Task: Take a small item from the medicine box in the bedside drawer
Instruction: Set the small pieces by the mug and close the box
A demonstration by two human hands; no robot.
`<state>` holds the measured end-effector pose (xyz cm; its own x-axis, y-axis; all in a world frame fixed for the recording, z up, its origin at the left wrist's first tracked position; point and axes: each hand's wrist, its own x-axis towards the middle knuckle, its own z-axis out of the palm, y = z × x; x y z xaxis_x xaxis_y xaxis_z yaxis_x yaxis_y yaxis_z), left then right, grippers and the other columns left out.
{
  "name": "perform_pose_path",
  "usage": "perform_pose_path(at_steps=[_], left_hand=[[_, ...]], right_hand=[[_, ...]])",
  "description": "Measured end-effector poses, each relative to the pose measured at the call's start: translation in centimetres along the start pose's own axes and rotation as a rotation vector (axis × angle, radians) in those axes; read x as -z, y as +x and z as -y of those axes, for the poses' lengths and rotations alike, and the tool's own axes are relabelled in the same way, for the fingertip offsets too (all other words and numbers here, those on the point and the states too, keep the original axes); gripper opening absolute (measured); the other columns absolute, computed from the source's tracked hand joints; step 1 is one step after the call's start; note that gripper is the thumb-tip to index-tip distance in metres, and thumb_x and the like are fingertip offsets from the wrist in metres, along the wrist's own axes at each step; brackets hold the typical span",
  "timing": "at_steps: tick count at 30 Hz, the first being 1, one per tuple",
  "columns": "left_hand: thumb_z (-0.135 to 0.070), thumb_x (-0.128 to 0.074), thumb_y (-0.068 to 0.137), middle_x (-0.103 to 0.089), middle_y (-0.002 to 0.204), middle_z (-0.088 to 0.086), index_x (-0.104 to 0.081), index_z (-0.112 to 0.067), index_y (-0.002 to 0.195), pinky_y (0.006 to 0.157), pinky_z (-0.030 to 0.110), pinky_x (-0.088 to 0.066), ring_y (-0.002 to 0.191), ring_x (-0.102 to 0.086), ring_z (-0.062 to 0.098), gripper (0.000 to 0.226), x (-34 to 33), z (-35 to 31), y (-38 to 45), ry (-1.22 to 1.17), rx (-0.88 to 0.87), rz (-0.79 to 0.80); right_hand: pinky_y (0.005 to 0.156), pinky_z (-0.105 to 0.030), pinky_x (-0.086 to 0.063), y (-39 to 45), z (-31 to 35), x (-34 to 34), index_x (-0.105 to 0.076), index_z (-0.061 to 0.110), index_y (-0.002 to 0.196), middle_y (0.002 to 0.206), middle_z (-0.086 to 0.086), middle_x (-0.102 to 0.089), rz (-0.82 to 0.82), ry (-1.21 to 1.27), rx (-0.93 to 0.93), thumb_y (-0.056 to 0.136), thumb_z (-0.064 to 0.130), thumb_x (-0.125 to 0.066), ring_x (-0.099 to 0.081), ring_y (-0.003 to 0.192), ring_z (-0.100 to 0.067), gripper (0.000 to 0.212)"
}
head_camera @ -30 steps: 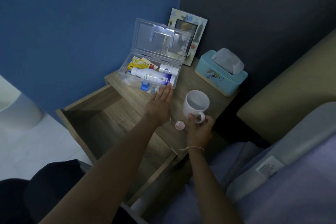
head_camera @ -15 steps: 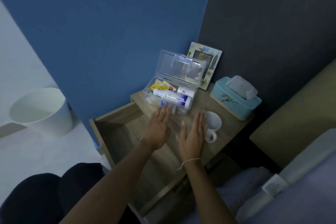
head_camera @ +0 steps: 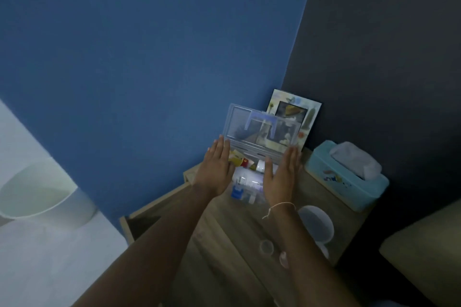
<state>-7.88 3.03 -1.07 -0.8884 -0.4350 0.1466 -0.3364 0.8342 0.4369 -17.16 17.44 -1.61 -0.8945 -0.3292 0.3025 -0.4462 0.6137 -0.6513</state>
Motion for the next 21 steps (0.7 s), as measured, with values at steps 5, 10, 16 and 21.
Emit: perform_pose_path(at_steps=[5, 10, 16, 21], left_hand=[[-0.026, -0.033, 0.100, 0.006, 0.160, 0.017, 0.000, -0.002, 0.149, 0.119, 0.033, 0.002, 0.148, 0.004, 0.027, 0.064, -0.8, 2.2, 5.6, -0.088, 0.035, 0.084], [-0.024, -0.035, 0.099, 0.008, 0.160, 0.014, 0.007, -0.003, 0.149, 0.120, 0.033, 0.000, 0.149, 0.004, 0.024, 0.068, -2.2, 3.4, 8.4, -0.235, 0.095, 0.110], [-0.023, -0.036, 0.099, -0.017, 0.158, 0.014, 0.004, -0.012, 0.151, 0.115, 0.034, -0.021, 0.143, -0.025, 0.028, 0.066, -3.1, 3.7, 9.2, -0.532, 0.226, 0.081], [-0.034, -0.026, 0.100, -0.042, 0.147, 0.009, -0.019, -0.019, 0.149, 0.103, 0.025, -0.027, 0.128, -0.043, 0.019, 0.052, -1.8, 2.8, 9.4, -0.766, 0.376, -0.044]], right_hand=[[0.116, -0.029, 0.003, 4.0, -0.7, -2.5, -0.003, 0.006, 0.152, 0.162, -0.012, 0.002, 0.010, -0.005, -0.105, 0.099, 0.040, -0.039, 0.001, 0.150, -0.023, 0.072], [0.120, -0.037, -0.013, 6.1, -2.3, -4.0, 0.000, 0.006, 0.152, 0.163, -0.010, 0.002, 0.011, 0.093, -0.265, 0.098, 0.045, -0.040, -0.007, 0.149, -0.025, 0.078], [0.110, -0.040, -0.031, 7.2, -2.4, -3.9, -0.019, 0.019, 0.152, 0.153, -0.011, -0.036, 0.002, 0.340, -0.425, 0.096, 0.057, -0.031, -0.040, 0.135, -0.032, 0.068], [0.095, -0.023, -0.041, 8.1, -1.7, -2.0, -0.048, 0.016, 0.137, 0.129, 0.002, -0.053, -0.127, 0.883, -0.635, 0.097, 0.057, -0.034, -0.054, 0.108, -0.010, 0.059]])
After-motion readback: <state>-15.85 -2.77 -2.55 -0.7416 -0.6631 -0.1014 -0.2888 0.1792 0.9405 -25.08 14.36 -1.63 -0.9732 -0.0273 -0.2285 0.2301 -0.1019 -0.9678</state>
